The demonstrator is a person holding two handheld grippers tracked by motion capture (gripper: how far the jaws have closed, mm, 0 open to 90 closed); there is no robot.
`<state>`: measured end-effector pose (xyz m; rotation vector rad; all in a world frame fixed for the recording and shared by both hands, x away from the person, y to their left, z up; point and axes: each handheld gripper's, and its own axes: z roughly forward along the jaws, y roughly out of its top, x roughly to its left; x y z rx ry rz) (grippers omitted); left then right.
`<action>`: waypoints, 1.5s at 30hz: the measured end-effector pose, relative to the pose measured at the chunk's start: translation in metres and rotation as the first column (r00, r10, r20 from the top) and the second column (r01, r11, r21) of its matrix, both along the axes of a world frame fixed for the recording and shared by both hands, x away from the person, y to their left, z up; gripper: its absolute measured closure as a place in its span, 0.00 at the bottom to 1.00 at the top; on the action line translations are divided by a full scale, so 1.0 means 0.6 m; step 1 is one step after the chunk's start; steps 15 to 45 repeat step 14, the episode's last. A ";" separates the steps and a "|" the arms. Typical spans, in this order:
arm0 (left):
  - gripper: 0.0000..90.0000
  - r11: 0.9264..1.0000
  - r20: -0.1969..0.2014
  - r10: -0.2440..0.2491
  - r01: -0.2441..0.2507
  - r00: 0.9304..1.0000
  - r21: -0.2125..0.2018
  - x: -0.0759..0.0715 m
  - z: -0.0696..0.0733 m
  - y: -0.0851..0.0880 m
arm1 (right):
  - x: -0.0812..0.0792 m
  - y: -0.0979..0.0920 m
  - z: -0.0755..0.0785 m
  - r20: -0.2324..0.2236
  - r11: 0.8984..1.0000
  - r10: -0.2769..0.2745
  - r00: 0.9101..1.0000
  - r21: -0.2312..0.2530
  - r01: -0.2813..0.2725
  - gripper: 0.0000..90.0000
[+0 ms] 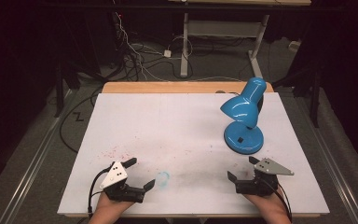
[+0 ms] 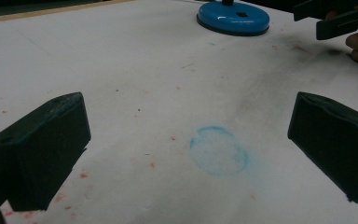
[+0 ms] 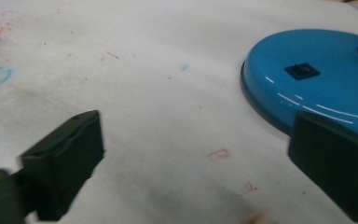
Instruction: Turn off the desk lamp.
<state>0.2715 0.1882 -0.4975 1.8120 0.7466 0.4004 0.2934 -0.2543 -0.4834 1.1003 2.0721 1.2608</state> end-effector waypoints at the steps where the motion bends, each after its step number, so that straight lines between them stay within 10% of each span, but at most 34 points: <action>1: 0.00 1.000 0.003 0.000 0.000 1.000 -0.001 0.000 0.000 0.000 | -0.002 -0.003 0.001 0.006 1.000 0.009 1.000 0.011 -0.009 0.00; 45: 0.00 1.000 0.000 -0.001 0.001 1.000 0.006 0.000 0.000 -0.001 | -0.008 0.000 0.002 0.039 1.000 0.013 0.999 0.016 -0.014 0.00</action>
